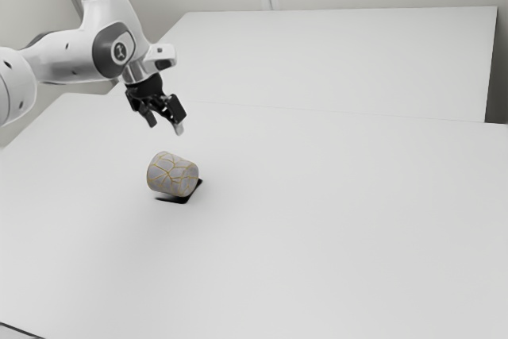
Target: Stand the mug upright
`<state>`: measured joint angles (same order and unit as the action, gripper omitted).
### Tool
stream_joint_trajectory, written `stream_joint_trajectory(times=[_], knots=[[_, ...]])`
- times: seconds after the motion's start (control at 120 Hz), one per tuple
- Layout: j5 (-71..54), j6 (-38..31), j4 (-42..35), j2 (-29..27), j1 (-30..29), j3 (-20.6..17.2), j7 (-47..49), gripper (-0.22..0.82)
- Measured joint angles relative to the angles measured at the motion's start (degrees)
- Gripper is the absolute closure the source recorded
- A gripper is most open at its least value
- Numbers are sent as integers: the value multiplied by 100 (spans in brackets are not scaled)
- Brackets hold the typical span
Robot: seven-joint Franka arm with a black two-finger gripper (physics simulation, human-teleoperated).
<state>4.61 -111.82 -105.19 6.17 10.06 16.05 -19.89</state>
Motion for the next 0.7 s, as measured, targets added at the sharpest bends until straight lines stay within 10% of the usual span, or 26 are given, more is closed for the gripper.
stream_joint_trajectory(times=[0.325, 0.7], knots=[[1200, 45, 205, 585, -774, 207, -674, 0], [3575, 1595, 898, 1871, -1850, 206, -1984, 0]])
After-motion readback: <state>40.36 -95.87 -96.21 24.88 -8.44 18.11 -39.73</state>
